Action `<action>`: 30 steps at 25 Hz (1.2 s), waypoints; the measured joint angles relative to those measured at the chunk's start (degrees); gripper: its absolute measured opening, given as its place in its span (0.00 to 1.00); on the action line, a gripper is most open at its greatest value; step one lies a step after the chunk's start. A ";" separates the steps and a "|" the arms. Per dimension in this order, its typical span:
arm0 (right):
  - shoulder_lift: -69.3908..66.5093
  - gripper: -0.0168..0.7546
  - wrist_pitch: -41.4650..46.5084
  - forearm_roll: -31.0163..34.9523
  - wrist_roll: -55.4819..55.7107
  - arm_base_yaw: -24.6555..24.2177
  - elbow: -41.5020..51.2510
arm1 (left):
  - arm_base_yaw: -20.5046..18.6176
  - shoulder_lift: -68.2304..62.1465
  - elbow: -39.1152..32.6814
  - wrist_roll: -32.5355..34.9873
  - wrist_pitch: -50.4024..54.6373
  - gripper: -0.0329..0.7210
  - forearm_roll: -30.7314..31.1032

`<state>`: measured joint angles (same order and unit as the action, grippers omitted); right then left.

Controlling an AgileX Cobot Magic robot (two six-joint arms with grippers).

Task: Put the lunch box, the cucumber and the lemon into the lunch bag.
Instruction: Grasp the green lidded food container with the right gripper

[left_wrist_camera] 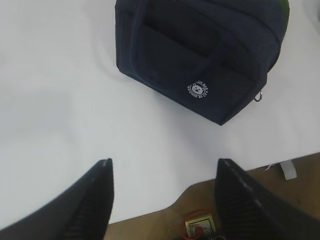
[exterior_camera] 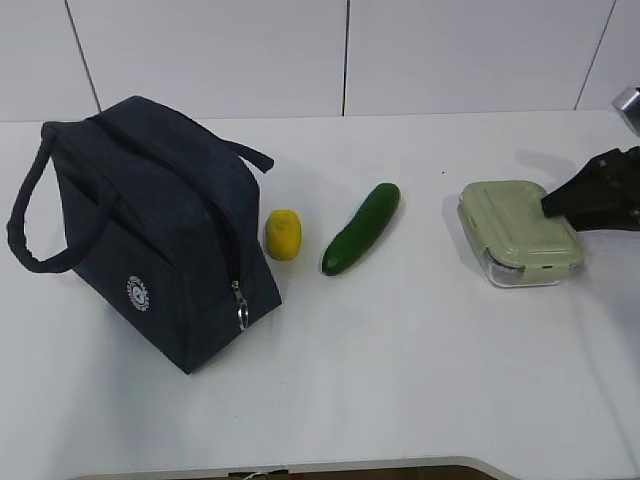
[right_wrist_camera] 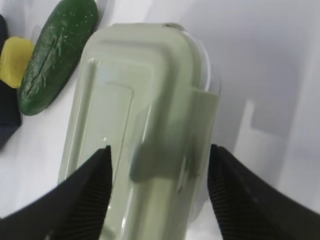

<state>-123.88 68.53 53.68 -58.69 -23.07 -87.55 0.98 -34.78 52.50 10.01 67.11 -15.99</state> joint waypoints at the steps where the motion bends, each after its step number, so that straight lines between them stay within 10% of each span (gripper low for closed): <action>1: -0.57 0.65 0.00 0.89 -0.25 0.00 0.00 | 0.00 0.00 0.00 0.00 0.00 0.67 -0.15; 30: -5.62 0.69 0.51 9.83 2.70 0.00 0.00 | 0.00 0.00 0.00 0.00 0.00 0.67 -0.72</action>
<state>-129.50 69.04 63.51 -55.98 -23.07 -87.55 0.98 -34.78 52.50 10.01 67.11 -16.71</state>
